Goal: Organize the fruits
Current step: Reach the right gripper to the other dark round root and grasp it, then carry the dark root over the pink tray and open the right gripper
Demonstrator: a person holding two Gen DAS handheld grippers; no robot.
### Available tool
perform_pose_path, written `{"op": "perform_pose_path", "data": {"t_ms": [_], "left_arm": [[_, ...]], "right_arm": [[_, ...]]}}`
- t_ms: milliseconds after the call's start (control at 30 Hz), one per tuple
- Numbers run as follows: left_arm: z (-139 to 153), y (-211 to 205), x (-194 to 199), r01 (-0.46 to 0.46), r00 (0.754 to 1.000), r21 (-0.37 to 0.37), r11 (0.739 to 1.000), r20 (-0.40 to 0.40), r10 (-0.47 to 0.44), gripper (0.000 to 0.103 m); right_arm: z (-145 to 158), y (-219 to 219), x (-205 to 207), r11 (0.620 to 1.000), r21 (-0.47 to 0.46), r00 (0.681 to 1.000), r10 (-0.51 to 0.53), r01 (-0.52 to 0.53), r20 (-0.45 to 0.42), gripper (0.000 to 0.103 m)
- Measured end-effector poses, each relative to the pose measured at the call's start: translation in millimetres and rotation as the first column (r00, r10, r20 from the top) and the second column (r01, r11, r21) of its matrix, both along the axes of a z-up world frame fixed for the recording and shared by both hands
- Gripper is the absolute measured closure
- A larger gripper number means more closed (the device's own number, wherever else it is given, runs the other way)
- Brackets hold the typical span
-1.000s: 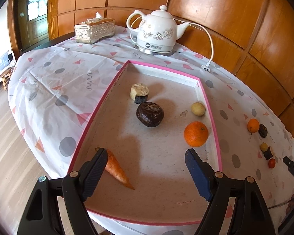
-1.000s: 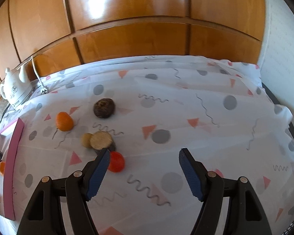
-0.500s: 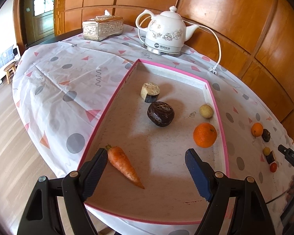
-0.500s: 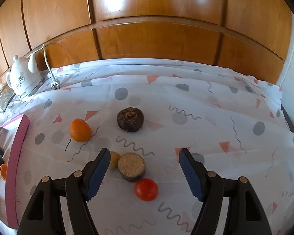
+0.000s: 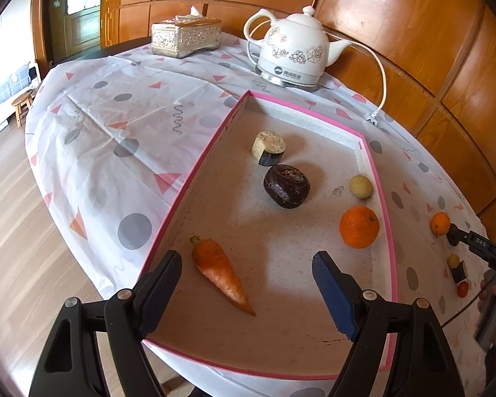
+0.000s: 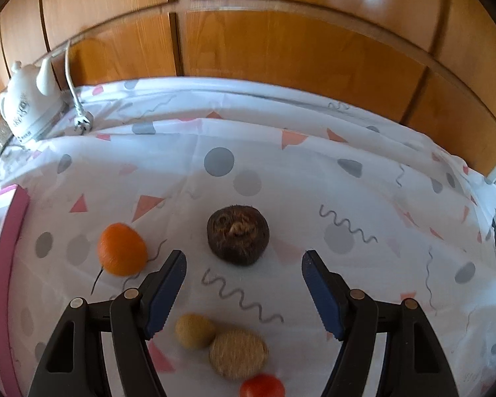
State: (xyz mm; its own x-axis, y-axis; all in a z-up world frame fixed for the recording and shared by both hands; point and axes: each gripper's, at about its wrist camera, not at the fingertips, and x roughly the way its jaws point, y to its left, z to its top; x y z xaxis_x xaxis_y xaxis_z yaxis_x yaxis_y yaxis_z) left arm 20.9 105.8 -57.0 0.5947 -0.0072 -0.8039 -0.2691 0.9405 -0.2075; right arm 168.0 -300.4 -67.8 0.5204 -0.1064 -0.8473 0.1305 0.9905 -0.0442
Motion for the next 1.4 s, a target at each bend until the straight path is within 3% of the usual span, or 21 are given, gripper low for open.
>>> {"op": "perform_pose_path", "data": {"t_ms": [200, 267, 333, 600, 933, 1167, 1400], "left_arm": [[-4.6, 3.2, 1.1, -0.011, 1.0, -0.009, 1.0, -0.015, 0.011, 0.021], [-5.8, 3.2, 0.9, -0.011, 1.0, -0.015, 1.0, -0.018, 0.011, 0.021], [-6.2, 2.9, 0.8, -0.011, 1.0, -0.013, 1.0, -0.019, 0.01, 0.021], [-6.6, 3.6, -1.2, -0.016, 1.0, -0.024, 1.0, -0.018, 0.016, 0.021], [2.0, 2.9, -8.0, -0.014, 1.0, -0.032, 0.999, 0.012, 0.014, 0.021], [7.7, 5.1, -13.4, -0.017, 0.999, -0.04, 0.999, 0.033, 0.018, 0.021], [9.5, 5.5, -16.9, -0.016, 0.999, -0.047, 0.999, 0.035, 0.017, 0.02]], "right_arm": [[-10.7, -0.7, 18.7, 0.998, -0.055, 0.999, 0.001, -0.004, -0.049, 0.029], [-16.1, -0.9, 21.8, 0.998, -0.053, 0.997, 0.014, -0.018, -0.072, 0.039], [-18.5, -1.5, 21.7, 0.999, -0.027, 0.997, 0.029, -0.031, -0.074, 0.056], [-11.7, -3.1, 12.5, 0.999, -0.028, 0.999, 0.036, -0.037, -0.041, 0.057], [21.2, 0.5, -2.8, 0.998, -0.025, 0.997, 0.054, -0.053, 0.059, 0.057], [49.7, 16.5, -25.1, 0.996, 0.037, 0.987, 0.074, -0.08, 0.143, 0.057], [70.9, 72.2, -50.0, 0.958, 0.102, 0.951, 0.246, -0.268, 0.188, 0.057]]}}
